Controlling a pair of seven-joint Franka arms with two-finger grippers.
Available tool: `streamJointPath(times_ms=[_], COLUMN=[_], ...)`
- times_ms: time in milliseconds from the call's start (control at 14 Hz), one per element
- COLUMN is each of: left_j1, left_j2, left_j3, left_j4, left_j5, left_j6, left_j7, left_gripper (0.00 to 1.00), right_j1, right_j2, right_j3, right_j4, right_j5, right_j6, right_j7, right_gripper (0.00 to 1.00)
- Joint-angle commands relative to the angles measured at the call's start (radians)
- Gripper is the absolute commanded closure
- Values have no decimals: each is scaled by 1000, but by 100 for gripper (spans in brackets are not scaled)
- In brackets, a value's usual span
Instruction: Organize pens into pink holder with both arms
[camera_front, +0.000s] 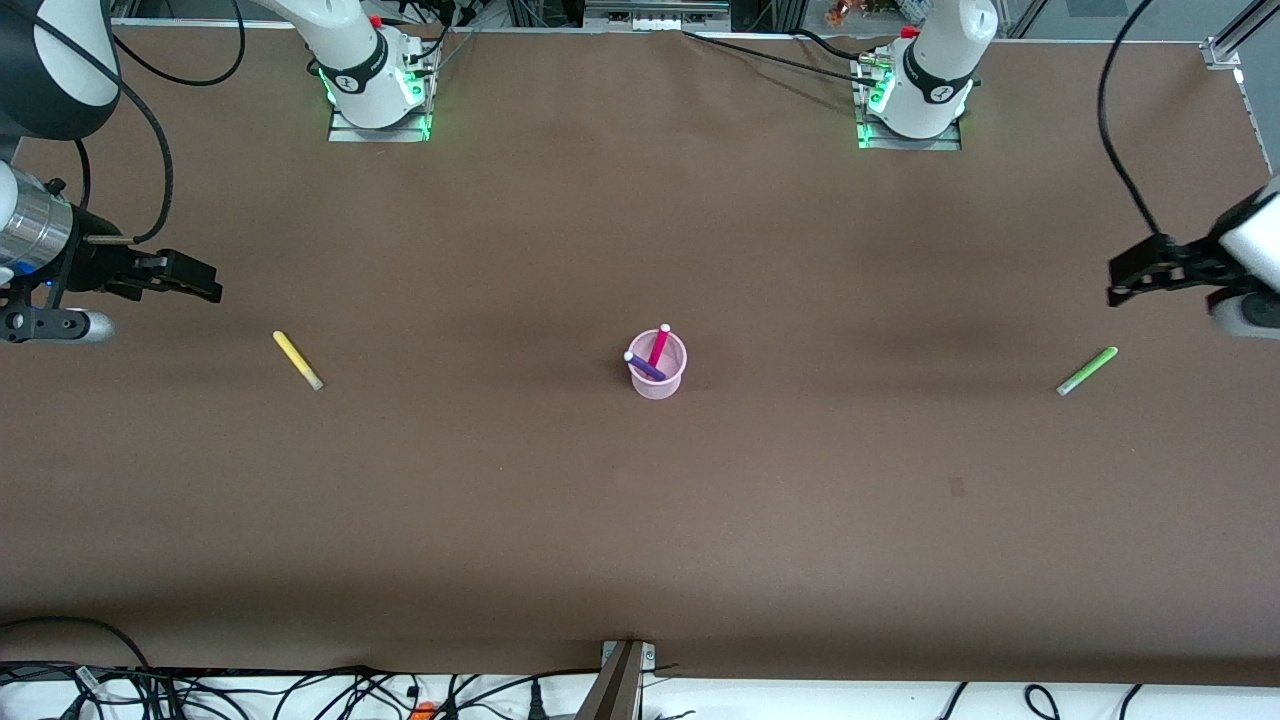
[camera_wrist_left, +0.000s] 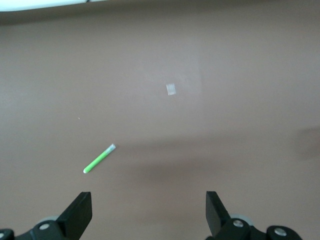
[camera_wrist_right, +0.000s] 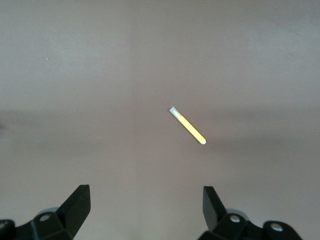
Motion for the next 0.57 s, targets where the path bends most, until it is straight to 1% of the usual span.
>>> streamJointPath(times_ms=[0, 71, 143, 214, 500], left_j1=[-3, 3, 5, 5, 2], left_j2=[-164, -171, -166, -160, -137], left_j3=[7, 5, 7, 7, -4], left_j4=[-252, -252, -243, -229, -209], left_j5=[-27, -17, -18, -15, -13], left_j6=[163, 150, 94, 66, 39], left_j7=[-38, -36, -35, -35, -27], left_gripper=[0, 0, 0, 0, 0], right_j1=[16, 19, 19, 19, 20], right_j2=[-22, -22, -22, -22, -14], right_j3=[3, 3, 3, 3, 3], right_j4=[-22, -22, -22, -22, -21], right_j5=[-15, -15, -15, -15, -15], right_j6=[5, 3, 3, 2, 3], right_j7=[15, 15, 15, 15, 15], right_gripper=[0, 0, 0, 0, 0])
